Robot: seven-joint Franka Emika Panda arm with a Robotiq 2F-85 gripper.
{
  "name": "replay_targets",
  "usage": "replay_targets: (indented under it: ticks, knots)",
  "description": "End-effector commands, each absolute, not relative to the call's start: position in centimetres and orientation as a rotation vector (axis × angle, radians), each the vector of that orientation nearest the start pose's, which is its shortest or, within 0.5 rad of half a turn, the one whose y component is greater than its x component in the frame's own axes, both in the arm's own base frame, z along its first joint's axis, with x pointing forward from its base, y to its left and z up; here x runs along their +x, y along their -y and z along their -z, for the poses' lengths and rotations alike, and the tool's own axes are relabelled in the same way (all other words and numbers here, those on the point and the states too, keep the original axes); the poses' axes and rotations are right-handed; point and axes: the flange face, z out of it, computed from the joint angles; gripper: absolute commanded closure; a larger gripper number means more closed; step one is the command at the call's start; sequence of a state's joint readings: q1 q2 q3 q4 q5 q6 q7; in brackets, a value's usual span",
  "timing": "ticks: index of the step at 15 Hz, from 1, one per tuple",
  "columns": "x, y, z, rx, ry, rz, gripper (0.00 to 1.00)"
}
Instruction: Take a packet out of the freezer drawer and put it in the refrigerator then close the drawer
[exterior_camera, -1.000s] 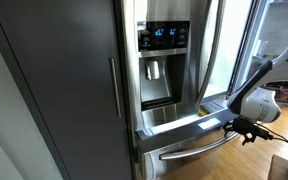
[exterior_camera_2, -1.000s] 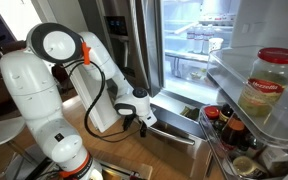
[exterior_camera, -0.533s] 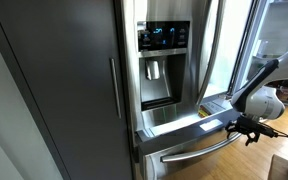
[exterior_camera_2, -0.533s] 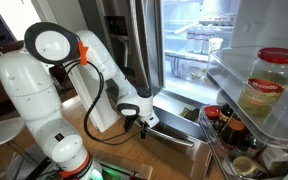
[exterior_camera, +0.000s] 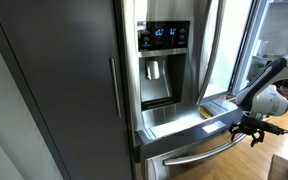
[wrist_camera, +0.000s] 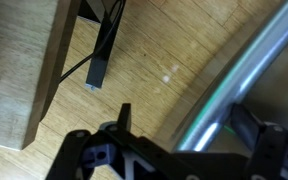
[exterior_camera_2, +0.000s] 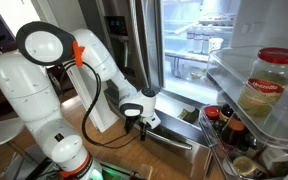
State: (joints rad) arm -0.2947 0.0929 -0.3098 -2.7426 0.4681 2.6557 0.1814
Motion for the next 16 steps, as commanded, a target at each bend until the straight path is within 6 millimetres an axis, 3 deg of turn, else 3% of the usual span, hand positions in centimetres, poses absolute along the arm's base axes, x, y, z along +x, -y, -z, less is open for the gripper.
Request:
replay_targets:
  ticks: [1, 3, 5, 7, 10, 12, 13, 15, 16]
  knots:
    - [27.3, 23.1, -15.5, -2.466, -1.75, -0.403, 0.0]
    - [26.0, 21.4, -17.2, -2.489, -1.749, -0.457, 0.0]
    - [27.5, 22.8, -18.9, -2.525, -1.773, -0.485, 0.0]
    - [27.6, 22.6, -20.5, -2.563, -1.762, -0.498, 0.0]
    - [28.2, 21.8, -22.5, -2.654, -1.673, -0.358, 0.0]
    - [30.5, 22.1, -24.7, -2.695, -1.581, -0.253, 0.0]
    - [29.0, 20.1, -25.3, -2.721, -1.53, -0.178, 0.0]
    - [32.2, 20.7, -28.4, -2.788, -1.424, -0.075, 0.0]
    - [32.7, 20.1, -29.7, -2.81, -1.358, -0.029, 0.0]
